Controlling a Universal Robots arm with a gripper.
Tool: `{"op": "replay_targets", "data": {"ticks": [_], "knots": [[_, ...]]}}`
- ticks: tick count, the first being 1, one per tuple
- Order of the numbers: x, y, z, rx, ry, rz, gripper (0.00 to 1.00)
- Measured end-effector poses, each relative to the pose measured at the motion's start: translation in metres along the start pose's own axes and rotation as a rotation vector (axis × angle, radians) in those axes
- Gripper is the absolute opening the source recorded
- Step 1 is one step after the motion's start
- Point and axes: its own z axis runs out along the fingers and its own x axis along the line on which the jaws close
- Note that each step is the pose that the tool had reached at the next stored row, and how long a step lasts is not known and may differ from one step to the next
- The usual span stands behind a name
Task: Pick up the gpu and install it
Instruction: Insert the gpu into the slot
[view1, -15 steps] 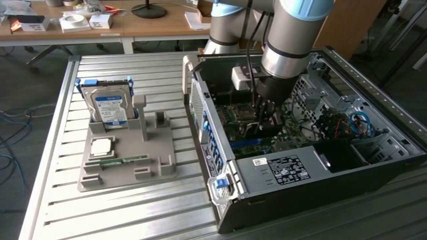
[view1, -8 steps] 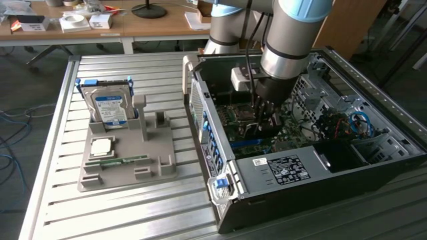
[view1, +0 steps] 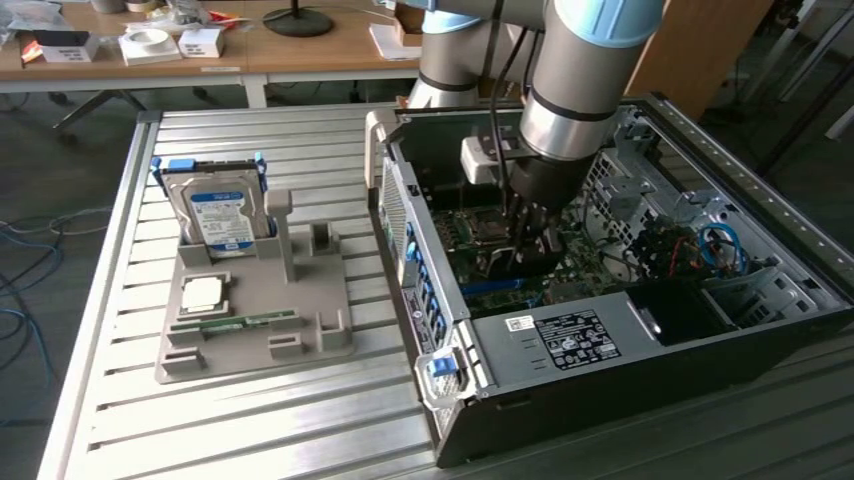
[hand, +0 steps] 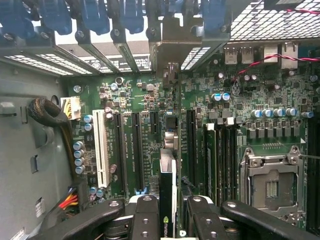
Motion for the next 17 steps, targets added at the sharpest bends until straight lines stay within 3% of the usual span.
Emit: {"op": "replay_targets", "data": {"ticks": [17], "knots": [[-0.0009, 0.0027, 0.0015, 0.0, 0.0001, 0.0, 0.26]]}}
